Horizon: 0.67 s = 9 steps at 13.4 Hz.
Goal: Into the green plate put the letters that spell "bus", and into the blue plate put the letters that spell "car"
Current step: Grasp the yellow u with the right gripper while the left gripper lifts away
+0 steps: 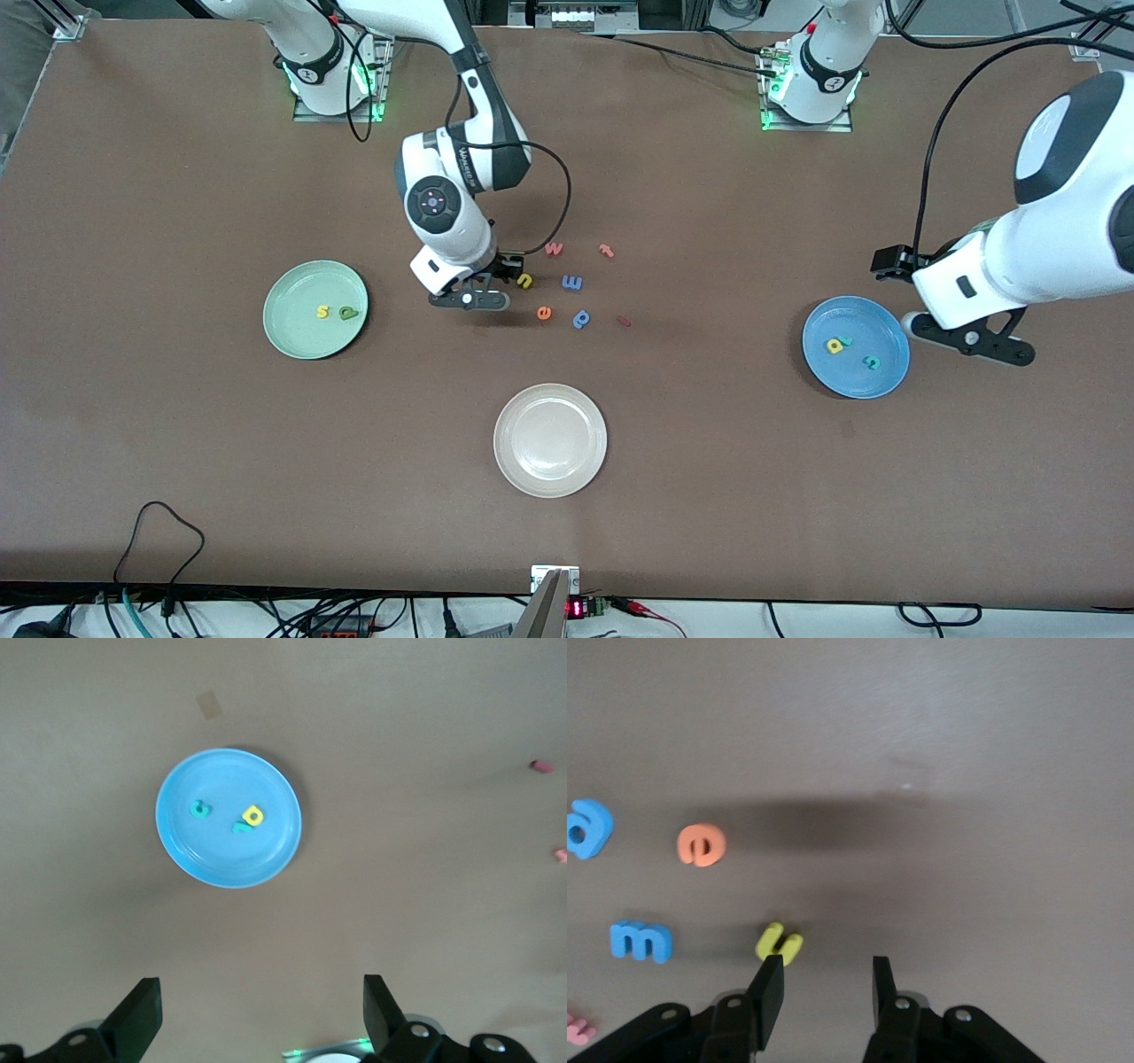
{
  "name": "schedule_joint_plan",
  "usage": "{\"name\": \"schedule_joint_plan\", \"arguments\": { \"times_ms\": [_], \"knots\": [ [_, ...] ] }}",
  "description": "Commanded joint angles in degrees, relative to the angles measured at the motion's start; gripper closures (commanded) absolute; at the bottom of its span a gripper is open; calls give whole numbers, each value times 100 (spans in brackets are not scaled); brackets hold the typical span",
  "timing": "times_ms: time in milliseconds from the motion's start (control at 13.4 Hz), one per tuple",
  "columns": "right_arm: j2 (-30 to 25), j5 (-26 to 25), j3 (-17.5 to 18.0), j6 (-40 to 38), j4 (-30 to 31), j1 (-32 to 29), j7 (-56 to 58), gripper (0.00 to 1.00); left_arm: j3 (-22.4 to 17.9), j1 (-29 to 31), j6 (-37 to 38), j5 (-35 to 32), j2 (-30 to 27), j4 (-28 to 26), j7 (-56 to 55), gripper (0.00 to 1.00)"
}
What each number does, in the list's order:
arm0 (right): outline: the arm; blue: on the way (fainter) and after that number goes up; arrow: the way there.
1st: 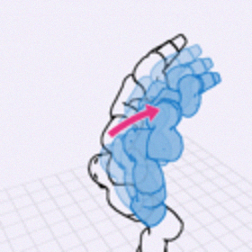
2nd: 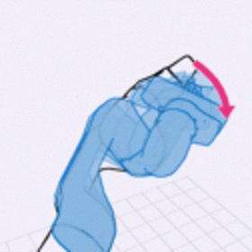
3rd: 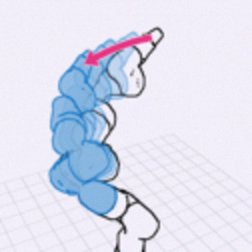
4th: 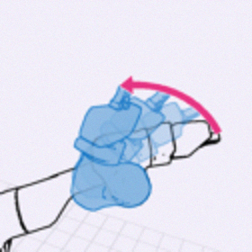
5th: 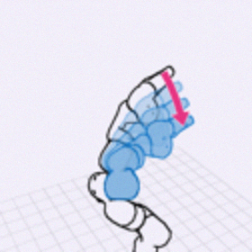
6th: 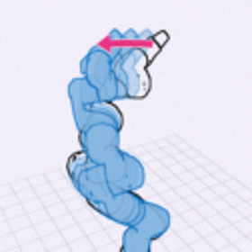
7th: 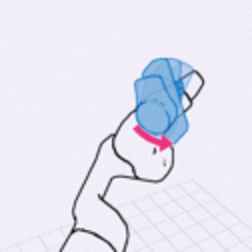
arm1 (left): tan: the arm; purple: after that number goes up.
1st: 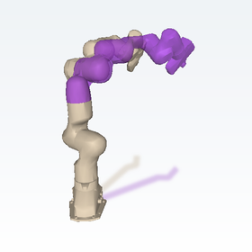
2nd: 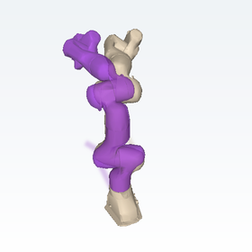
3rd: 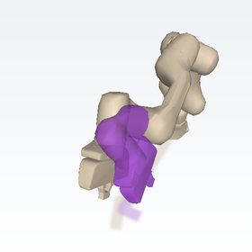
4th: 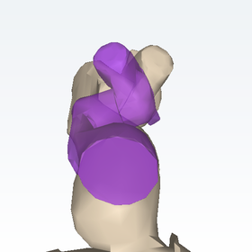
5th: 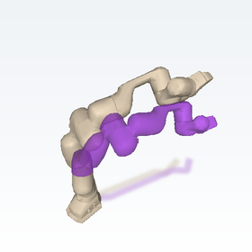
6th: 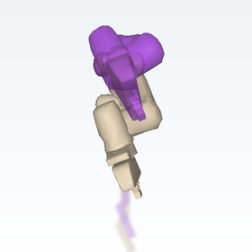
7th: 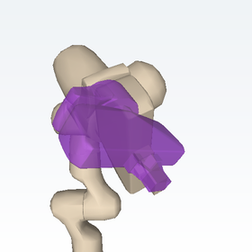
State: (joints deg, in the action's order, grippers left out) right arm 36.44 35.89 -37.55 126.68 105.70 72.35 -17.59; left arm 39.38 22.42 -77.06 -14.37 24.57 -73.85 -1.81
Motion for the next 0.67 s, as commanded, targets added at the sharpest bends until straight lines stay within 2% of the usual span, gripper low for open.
{"name": "schedule_joint_plan", "arguments": {
  "times_ms": [0,149,224,298,373,447,596],
  "knots": [
    [398,120,99,67,-357,-27,-270,52,-1743,-1007,-255,819,-688,-173,40,0],
    [504,128,290,251,-393,-27,-393,52,-2947,-1676,-1131,1345,-1275,-916,32,0],
    [557,120,370,356,-401,-36,-525,52,-3466,-1914,-1754,1758,-1766,-1660,32,0],
    [644,120,380,436,-410,-28,-613,52,-3759,-2152,-2352,1814,-2145,-2172,101,0],
    [662,128,389,445,-454,-27,-631,52,-3805,-2284,-2445,1649,-2375,-2395,93,0],
    [671,128,389,437,-472,-27,-692,51,-3797,-2347,-2446,1204,-2612,-2676,93,0],
    [671,120,450,437,-472,-19,-816,51,-3797,-2575,-2402,1015,-3000,-3143,41,0]
  ]
}}
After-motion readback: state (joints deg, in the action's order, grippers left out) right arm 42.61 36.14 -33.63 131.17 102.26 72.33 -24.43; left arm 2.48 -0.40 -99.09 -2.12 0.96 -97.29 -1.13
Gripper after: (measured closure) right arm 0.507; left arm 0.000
